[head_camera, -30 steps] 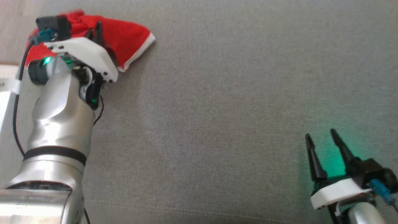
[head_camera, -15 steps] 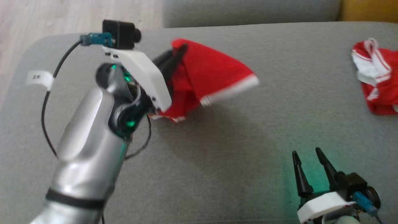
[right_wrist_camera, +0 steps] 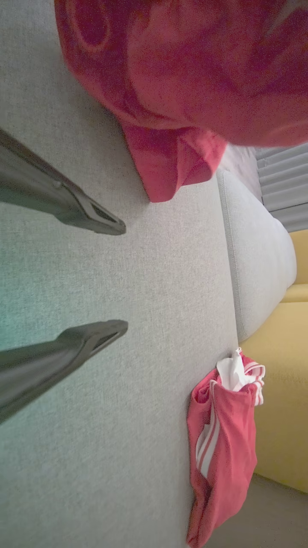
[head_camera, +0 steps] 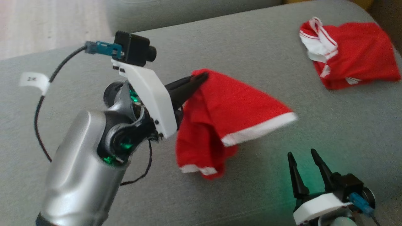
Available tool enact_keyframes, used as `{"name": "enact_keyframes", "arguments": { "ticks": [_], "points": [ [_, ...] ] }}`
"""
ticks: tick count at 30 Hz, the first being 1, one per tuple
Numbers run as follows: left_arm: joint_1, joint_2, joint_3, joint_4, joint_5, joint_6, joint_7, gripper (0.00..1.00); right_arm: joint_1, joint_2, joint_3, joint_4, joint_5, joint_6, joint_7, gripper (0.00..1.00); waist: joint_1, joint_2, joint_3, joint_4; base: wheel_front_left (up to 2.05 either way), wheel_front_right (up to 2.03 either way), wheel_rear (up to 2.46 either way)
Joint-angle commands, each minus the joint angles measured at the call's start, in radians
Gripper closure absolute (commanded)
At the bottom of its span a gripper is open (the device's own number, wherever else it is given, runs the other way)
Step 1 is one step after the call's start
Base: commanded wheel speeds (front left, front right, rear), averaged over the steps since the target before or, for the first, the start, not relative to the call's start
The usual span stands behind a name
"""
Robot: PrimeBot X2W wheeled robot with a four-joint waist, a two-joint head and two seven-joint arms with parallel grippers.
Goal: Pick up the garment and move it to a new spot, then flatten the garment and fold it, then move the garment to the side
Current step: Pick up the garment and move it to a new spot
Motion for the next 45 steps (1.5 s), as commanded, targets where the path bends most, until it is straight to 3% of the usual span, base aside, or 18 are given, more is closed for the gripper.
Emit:
{"name": "enact_keyframes", "arguments": {
  "ticks": [1,5,11,13,14,15,22,29,38,45],
  "points": [
    [-0.076,0.020,0.046,0.026,0.022,0.011,-0.005,1.00,-0.038,-0.002,0.030,-0.025,0.008,-0.001,-0.014,0.00,0.0001,0.0000,0.017,-0.043,0.00,0.00,0.00],
    [-0.115,0.025,0.037,0.246,0.105,0.028,-0.070,1.00,-0.052,-0.001,0.037,-0.019,0.014,-0.001,-0.014,0.00,0.0001,0.0000,0.035,-0.084,0.00,0.00,0.00],
    [-0.177,0.016,0.043,0.607,0.223,0.021,-0.330,1.00,-0.070,0.000,0.039,-0.015,0.020,-0.001,-0.014,0.00,0.0001,0.0000,0.060,-0.123,0.00,0.00,0.00],
    [-0.185,0.007,0.049,0.712,0.236,0.006,-0.417,0.62,-0.071,0.000,0.039,-0.011,0.021,-0.001,-0.014,0.00,0.0001,0.0000,0.059,-0.129,0.00,0.00,0.00],
    [-0.190,0.011,0.040,0.756,0.254,-0.005,-0.457,0.18,-0.071,0.000,0.037,-0.008,0.021,-0.001,-0.014,0.00,0.0001,0.0000,0.056,-0.130,0.00,0.00,0.00],
    [-0.193,0.016,0.032,0.795,0.271,-0.012,-0.494,0.00,-0.071,0.000,0.033,-0.007,0.022,-0.001,-0.014,0.00,0.0001,0.0000,0.053,-0.130,0.00,0.00,0.00],
    [-0.148,-0.024,0.060,0.894,0.263,-0.048,-0.762,0.00,-0.046,0.000,-0.006,-0.008,0.020,-0.001,-0.014,0.00,0.0001,0.0000,-0.005,-0.089,0.00,0.00,0.00],
    [0.058,-0.051,0.058,0.719,0.276,-0.030,-0.946,0.00,0.006,0.000,-0.065,-0.074,-0.017,-0.001,-0.014,0.00,0.0001,0.0000,-0.062,0.020,0.00,0.00,0.00],
    [0.335,-0.033,0.088,0.462,0.367,0.065,-0.972,0.00,0.051,0.000,-0.122,-0.137,-0.057,-0.001,-0.014,0.00,0.0001,0.0000,-0.101,0.128,0.00,0.00,0.00],
    [0.546,-0.037,0.154,0.327,0.441,0.070,-0.972,0.00,0.061,0.000,-0.162,-0.150,-0.068,-0.001,-0.014,0.00,0.0001,0.0000,-0.108,0.191,0.00,0.00,0.00]
  ]
}}
